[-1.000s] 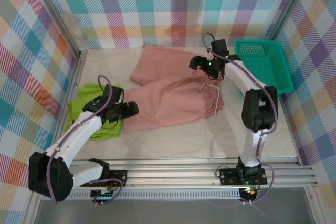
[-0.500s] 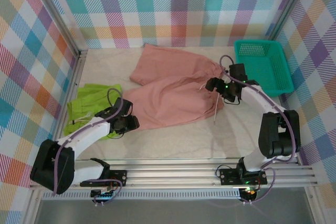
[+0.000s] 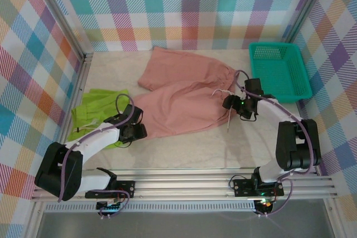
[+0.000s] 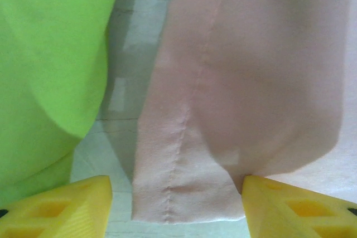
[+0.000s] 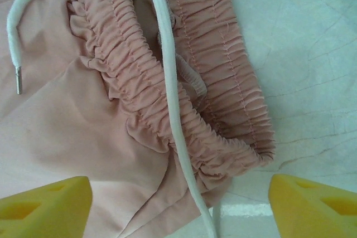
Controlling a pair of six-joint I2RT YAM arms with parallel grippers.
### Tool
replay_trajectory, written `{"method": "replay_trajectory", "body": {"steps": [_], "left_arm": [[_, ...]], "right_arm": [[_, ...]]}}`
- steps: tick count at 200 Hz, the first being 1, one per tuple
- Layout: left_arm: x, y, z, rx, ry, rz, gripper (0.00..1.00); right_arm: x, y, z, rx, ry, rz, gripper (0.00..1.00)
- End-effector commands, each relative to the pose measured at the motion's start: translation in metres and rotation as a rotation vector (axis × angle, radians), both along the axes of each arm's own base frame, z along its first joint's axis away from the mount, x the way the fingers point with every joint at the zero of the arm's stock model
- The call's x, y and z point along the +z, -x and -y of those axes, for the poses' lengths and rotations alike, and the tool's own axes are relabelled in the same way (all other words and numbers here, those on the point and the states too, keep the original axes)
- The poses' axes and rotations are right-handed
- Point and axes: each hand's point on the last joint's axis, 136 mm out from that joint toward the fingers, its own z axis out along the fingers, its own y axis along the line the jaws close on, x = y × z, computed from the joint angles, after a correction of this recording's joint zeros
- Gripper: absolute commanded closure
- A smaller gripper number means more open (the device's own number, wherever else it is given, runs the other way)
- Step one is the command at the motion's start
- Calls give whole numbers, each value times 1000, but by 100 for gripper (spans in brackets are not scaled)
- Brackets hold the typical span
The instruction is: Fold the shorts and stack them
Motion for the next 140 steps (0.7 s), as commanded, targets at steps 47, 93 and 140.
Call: {"method": "replay_trajectory", "body": {"steps": [47,93,140], "left_arm": [[-11,4,8,-29,18,-32,43],[-14,0,14,-31,45,-23,56],[-16,-1,19,-30,65,-21,71]], "right_arm": [[-22,-14,-2,45,10,-15,27],[-27,-16,7,43,73,-31,28],[-20,-16,15,38,122,-16,29]]}}
